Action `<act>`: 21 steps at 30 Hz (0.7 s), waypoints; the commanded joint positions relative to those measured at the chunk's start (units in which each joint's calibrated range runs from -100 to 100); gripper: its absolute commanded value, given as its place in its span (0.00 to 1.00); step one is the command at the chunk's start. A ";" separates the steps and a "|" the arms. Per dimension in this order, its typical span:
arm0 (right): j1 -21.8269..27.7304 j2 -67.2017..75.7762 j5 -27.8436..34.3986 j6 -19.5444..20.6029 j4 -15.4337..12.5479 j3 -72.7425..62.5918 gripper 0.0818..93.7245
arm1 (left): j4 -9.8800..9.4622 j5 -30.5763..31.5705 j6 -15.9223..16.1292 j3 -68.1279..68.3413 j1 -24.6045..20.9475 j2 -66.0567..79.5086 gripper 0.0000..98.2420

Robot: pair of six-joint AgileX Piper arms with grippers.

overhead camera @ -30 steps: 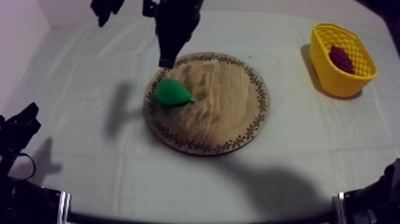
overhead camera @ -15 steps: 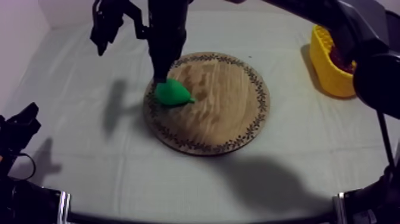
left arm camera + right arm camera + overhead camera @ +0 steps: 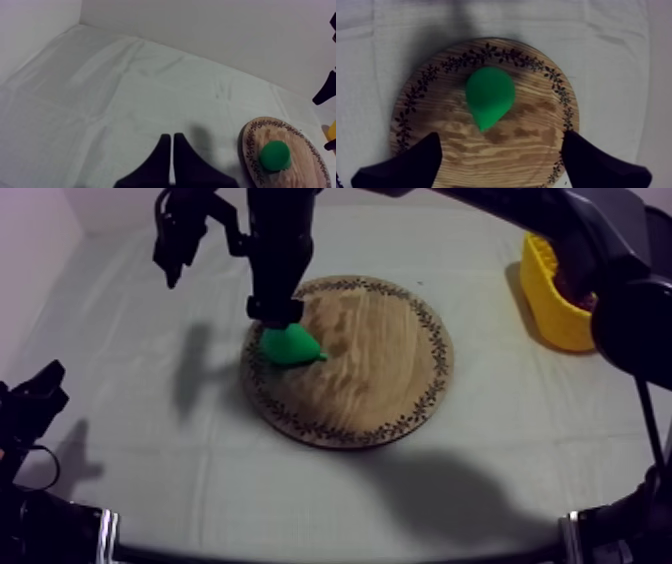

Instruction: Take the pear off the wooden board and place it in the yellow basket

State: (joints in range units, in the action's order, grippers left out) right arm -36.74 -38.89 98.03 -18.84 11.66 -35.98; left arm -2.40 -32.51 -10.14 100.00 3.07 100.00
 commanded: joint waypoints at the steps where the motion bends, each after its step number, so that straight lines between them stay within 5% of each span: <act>1: 0.14 -0.33 -0.05 -0.38 -0.33 -0.09 0.76 | -0.02 0.01 0.01 0.00 0.01 0.00 0.00; 21: 2.78 -11.75 -0.45 -3.70 -5.44 -3.78 0.75 | -0.02 0.01 0.01 0.00 0.01 0.00 0.00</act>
State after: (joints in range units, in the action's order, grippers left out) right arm -33.96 -49.79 97.48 -22.55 6.58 -39.44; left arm -2.40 -32.51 -10.14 100.00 3.07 100.00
